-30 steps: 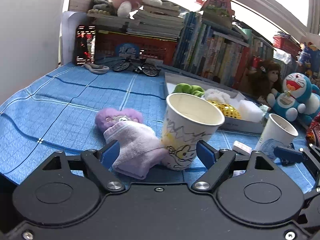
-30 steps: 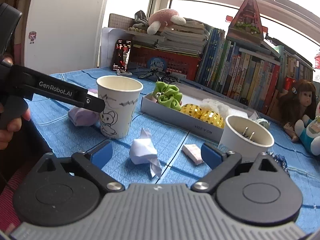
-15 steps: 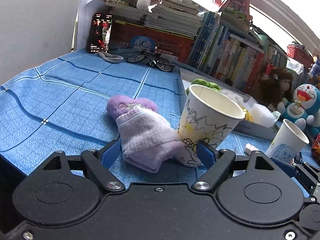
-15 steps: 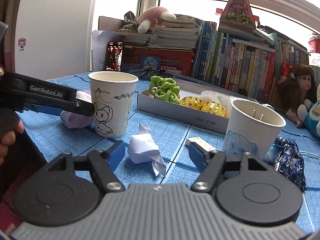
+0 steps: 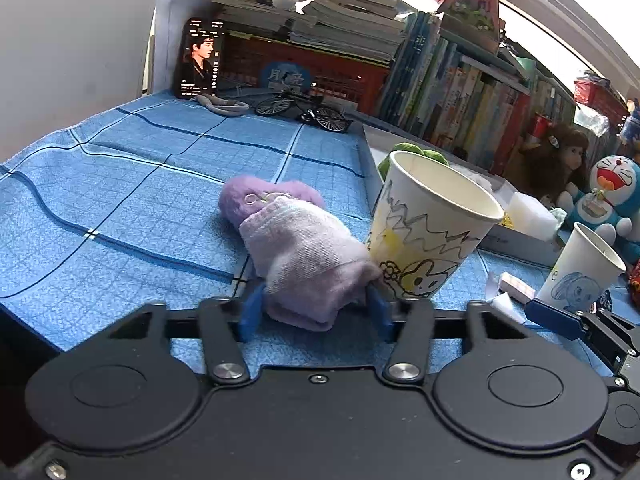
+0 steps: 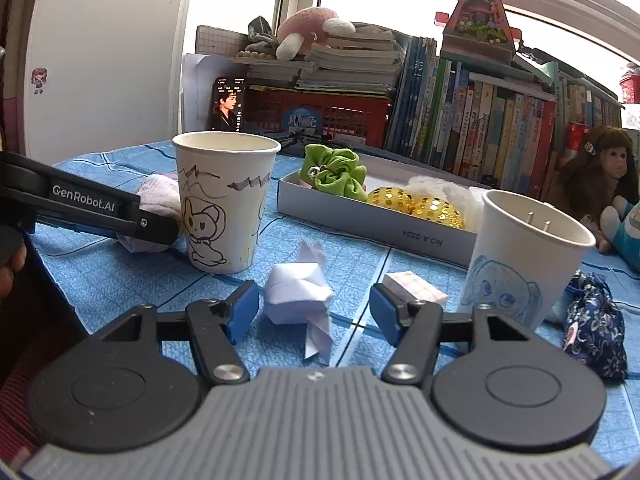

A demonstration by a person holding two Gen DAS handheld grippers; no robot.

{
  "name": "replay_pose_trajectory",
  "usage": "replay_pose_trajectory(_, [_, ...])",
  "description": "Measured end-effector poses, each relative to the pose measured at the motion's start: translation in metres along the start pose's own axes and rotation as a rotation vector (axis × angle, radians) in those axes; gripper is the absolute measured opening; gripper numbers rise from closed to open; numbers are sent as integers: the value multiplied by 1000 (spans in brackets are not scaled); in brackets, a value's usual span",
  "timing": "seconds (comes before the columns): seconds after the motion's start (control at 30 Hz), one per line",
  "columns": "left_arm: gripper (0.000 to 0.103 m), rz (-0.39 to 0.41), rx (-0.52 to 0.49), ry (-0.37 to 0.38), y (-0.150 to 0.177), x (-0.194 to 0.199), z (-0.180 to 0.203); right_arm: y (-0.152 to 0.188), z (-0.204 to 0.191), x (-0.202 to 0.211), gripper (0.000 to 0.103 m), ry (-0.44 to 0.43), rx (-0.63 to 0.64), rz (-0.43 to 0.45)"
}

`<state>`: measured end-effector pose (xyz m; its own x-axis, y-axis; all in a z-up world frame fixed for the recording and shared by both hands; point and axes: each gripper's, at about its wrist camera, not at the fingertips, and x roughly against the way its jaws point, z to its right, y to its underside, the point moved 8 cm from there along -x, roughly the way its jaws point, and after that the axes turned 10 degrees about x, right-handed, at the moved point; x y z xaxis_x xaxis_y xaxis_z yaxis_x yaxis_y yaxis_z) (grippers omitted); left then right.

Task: Organize soft objects
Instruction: 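Close the left tool on the lavender sock while the right tool grasps the folded white paper, then carry the sock in the left tool while the right tool carries the paper over the tray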

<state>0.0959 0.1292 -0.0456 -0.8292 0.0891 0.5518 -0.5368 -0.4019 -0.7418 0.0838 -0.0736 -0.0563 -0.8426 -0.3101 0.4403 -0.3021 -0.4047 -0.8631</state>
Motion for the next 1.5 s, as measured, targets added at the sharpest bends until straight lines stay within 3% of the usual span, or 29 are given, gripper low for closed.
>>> replay_pose_trajectory(0.1, [28, 4, -9, -3, -1, 6, -1, -1, -2, -1, 72, -16, -3, 1])
replay_pose_trajectory(0.17, [26, 5, -13, 3, -1, 12, -1, -1, -4, -2, 69, -22, -7, 1])
replay_pose_trajectory(0.23, [26, 7, -12, 3, -2, 17, -2, -1, -4, -3, 58, -23, -11, -5])
replay_pose_trajectory(0.33, [26, 17, -36, 1, -3, 25, -4, 1, -3, -6, 50, -26, -22, -23])
replay_pose_trajectory(0.4, [31, 26, -48, 0, -2, 30, -3, 2, -2, -7, 50, -33, -37, -25])
replay_pose_trajectory(0.47, [57, 49, -35, -1, -3, 33, -4, 2, -2, -6, 49, -32, -44, -23])
replay_pose_trajectory(0.53, [66, 72, -21, -5, -4, 33, -5, 2, -1, -6, 49, -29, -46, -21])
replay_pose_trajectory(0.63, [75, 80, -16, -8, -6, 25, -6, 3, -1, -5, 50, -29, -49, -21])
replay_pose_trajectory(0.8, [75, 27, 9, 16, -1, 5, -4, 3, -1, -7, 50, -29, -39, -25])
replay_pose_trajectory(0.83, [73, 24, 7, 21, 0, 2, -3, 3, -1, -7, 49, -30, -37, -27])
replay_pose_trajectory(0.9, [55, 23, -12, 23, 1, 0, 0, 4, -3, -10, 44, -36, -32, -44])
replay_pose_trajectory(0.93, [42, 18, -15, 27, 2, 0, 1, 4, -3, -11, 43, -34, -31, -46])
replay_pose_trajectory(1.0, [30, 24, -21, 19, 3, 2, 1, 3, -5, -11, 43, -28, -32, -45])
replay_pose_trajectory(1.2, [27, 53, -30, -3, -5, 22, 1, -6, -7, -1, 43, -40, -14, -14])
replay_pose_trajectory(1.5, [27, 158, -105, -18, -52, 43, 21, -39, 15, 16, 43, -14, -70, 42])
